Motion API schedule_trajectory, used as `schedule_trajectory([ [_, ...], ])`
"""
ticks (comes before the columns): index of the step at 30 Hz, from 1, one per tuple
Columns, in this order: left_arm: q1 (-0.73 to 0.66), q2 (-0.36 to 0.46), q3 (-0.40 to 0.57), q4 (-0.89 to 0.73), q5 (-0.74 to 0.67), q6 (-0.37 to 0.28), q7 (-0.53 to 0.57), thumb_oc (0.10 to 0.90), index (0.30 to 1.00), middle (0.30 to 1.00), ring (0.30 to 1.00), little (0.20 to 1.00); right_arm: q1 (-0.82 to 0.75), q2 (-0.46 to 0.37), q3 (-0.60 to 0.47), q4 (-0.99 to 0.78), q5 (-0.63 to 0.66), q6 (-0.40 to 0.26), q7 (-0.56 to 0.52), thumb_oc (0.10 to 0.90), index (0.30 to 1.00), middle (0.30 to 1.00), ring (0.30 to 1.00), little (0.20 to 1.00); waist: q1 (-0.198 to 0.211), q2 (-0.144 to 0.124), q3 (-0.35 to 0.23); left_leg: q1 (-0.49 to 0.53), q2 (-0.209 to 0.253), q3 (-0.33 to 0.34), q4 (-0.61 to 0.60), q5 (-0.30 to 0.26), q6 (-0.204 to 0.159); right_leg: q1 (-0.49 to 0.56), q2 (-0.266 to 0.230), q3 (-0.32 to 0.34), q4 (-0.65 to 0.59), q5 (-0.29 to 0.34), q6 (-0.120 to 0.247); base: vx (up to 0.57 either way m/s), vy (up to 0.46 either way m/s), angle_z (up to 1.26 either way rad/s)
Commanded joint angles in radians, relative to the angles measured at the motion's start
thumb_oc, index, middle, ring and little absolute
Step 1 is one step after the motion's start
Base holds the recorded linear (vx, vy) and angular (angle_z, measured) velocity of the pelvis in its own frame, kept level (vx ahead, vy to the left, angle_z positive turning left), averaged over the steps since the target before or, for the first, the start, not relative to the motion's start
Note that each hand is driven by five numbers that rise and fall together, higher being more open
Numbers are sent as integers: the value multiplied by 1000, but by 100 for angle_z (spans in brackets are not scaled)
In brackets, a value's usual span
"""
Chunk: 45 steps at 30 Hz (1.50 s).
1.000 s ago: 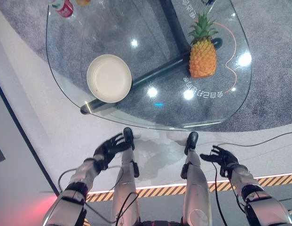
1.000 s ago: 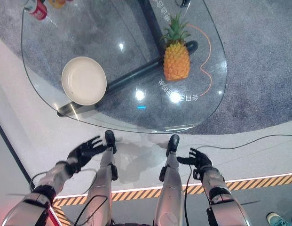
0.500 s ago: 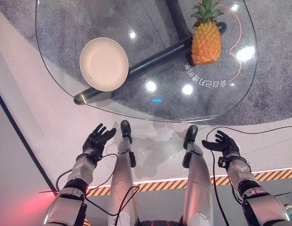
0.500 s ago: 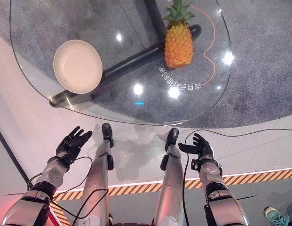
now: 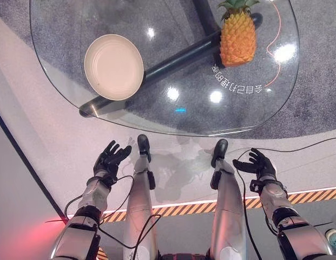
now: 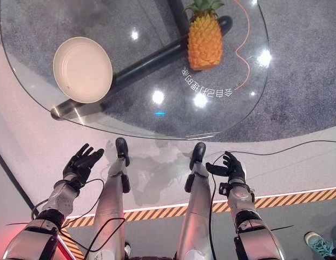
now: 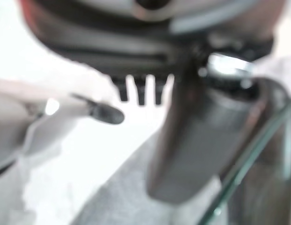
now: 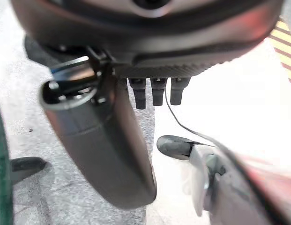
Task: Pick up the fruit to the plate
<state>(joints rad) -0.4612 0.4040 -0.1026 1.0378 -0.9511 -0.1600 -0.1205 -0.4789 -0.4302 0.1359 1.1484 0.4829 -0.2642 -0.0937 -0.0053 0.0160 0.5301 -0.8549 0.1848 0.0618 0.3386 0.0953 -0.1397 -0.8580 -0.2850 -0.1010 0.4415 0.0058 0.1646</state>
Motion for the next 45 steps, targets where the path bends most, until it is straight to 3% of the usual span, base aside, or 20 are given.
schedule_trajectory([
  [1,100,33,34,7,4,-33,8,800,900,900,900,900,111,-60,-52,-52,49,-60,-38,800,900,900,900,900,2,-1,-10,-34,-24,-63,153,-104,29,-35,-1,-25,24,38,-17,0,0,0],
  [12,109,47,2,-3,68,-39,12,800,900,900,900,900,71,-108,-59,-147,88,-121,-112,800,900,900,900,900,10,-6,-10,-35,-22,-62,135,-97,25,-29,-6,-46,4,45,-17,0,0,0],
  [25,106,66,-24,16,105,-40,-4,800,900,900,900,900,56,-154,-119,-112,131,-169,-210,800,900,900,900,900,13,-11,-10,-21,-22,-63,123,-99,25,-8,-5,-56,-18,56,-11,1,-2,0],
  [31,112,71,-36,19,105,-46,-1,800,900,900,900,900,38,-190,-155,-135,126,-197,-308,800,900,900,900,900,15,-13,-10,-13,-23,-62,114,-100,26,5,-7,-65,-31,62,-8,0,0,0],
  [38,131,81,-56,9,96,-49,4,800,900,900,900,900,-33,-294,-187,-204,119,-175,-531,800,900,900,900,900,20,-13,-10,-2,-23,-61,106,-101,29,17,-9,-76,-40,67,-7,0,0,0],
  [45,133,86,-76,-7,79,-34,5,800,900,900,900,900,-104,-361,-213,-266,108,-217,-716,800,900,900,900,900,23,-2,-10,1,-27,-59,105,-104,35,15,-13,-79,-35,63,-6,4,16,0],
])
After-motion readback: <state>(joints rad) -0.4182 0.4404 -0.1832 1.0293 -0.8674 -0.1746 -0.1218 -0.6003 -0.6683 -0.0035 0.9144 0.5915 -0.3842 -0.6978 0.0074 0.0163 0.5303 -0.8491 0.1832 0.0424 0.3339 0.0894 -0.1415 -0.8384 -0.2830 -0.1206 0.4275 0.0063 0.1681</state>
